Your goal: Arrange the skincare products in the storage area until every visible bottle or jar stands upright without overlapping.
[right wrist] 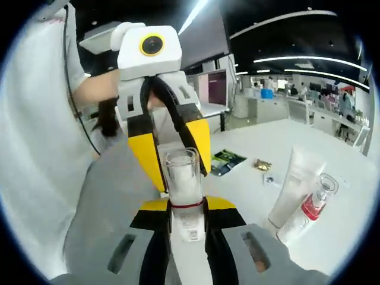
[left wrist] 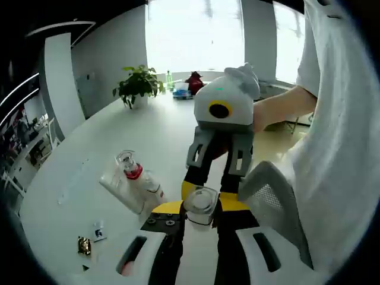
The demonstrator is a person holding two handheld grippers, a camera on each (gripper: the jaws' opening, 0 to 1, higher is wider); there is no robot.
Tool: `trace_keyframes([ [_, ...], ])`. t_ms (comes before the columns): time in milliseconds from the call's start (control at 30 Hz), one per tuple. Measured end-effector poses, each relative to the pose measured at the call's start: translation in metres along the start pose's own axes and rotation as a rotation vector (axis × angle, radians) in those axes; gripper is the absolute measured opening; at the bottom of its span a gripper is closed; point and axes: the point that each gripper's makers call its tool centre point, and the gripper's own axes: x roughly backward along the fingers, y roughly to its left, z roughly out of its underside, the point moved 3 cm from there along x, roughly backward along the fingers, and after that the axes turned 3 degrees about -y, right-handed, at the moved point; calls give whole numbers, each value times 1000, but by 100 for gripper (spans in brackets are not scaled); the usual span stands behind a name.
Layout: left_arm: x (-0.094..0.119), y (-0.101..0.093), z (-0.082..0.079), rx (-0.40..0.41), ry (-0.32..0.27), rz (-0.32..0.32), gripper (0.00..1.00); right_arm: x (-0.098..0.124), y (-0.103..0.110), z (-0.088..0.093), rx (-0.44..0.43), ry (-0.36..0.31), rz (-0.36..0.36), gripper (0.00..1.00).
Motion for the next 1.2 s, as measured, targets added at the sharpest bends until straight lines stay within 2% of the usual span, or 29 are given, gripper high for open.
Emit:
trace_keyframes([
  [300, -30, 13, 30, -18, 80, -27, 25, -11, -19, 42, 20, 58, 42, 20],
  [333, -34, 16, 38, -16, 89, -27, 25, -12, -20, 45, 15, 63, 42, 20],
  [533, -45, 21, 52, -3, 119, -50, 25, -17, -26, 62, 1, 84, 46, 20],
  [967, -55, 36, 59, 19, 123, -88, 24, -21, -42, 73, -7, 128, 86, 21],
  [1200, -61, 46, 58, 58, 83, -106, 24, -18, -52, 80, -70, 127, 131, 23],
])
